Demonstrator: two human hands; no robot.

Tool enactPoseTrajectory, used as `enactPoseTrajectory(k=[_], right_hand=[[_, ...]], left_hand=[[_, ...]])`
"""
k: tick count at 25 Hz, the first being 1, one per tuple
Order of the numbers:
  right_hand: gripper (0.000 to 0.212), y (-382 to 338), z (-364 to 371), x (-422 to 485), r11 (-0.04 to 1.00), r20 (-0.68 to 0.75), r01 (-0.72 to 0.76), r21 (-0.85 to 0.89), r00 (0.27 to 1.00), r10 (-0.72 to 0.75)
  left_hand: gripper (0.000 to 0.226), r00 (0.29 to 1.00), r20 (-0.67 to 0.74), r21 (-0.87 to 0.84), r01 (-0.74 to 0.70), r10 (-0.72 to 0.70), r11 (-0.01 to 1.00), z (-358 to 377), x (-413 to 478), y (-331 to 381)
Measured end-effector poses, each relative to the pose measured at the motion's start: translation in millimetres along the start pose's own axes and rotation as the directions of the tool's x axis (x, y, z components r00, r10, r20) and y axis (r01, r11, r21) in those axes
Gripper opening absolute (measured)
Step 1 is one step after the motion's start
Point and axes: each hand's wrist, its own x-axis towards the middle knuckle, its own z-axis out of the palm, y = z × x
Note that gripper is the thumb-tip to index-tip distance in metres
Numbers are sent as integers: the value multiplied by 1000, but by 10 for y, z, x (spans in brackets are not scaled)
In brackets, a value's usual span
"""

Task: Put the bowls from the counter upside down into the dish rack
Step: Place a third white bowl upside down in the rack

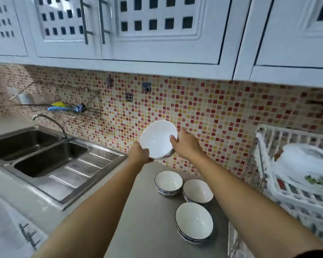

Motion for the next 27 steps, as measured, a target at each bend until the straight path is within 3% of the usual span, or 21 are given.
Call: enactPoseTrajectory(k=[3, 7, 10, 12, 15, 17, 20, 22, 23, 25, 27], right_hand=[[66, -79, -512, -189, 973, -5, -82, 215, 996, 85], [78, 72, -1150, -504, 955, -188, 11, 296, 981, 47], [85, 323, -1725, -793, 963, -306, 117, 242, 951, -38], [87, 557, -2106, -1006, 979, -342, 145, 146, 935, -87], [90, 880, -2538, -1302, 992, -293, 78, -98, 951, -104], [90, 1059, -2726, -1489, 942, -226, 16, -336, 969, -98], [98, 1255, -2888, -1707, 774, -147, 21, -633, 978, -147], [106, 1370, -2962, -1806, 714, -128, 44, -699, 974, -186], [109, 1429, -2995, -1837, 699, -116, 55, -713, 974, -195], [112, 1547, -3066, -1879, 677, -87, 89, -731, 971, -222], [110, 1666, -3091, -1910, 638, -63, 146, -756, 954, -293]], left_hand=[[41, 995, 99, -222, -6, 28, 975, 235, -256, 420], [43, 946, 314, -423, 67, 76, 904, 653, -697, 874], [34, 898, 421, -428, 68, 132, 901, 943, -943, 1146], [32, 876, 415, -372, -82, 244, 925, 1126, -1031, 1326], [24, 853, 320, -405, -270, 412, 873, 1270, -1300, 1605], [29, 770, 365, -426, -361, 523, 830, 1392, -1474, 1755], [44, 501, 587, -315, -582, 635, 750, 1588, -1694, 1849], [50, 313, 719, -178, -780, 621, 600, 1726, -1783, 1871], [55, 252, 764, -111, -855, 593, 507, 1780, -1819, 1874], [67, 210, 811, -42, -910, 547, 412, 1892, -1872, 1871], [69, 223, 800, -56, -897, 558, 439, 1977, -1928, 1864]])
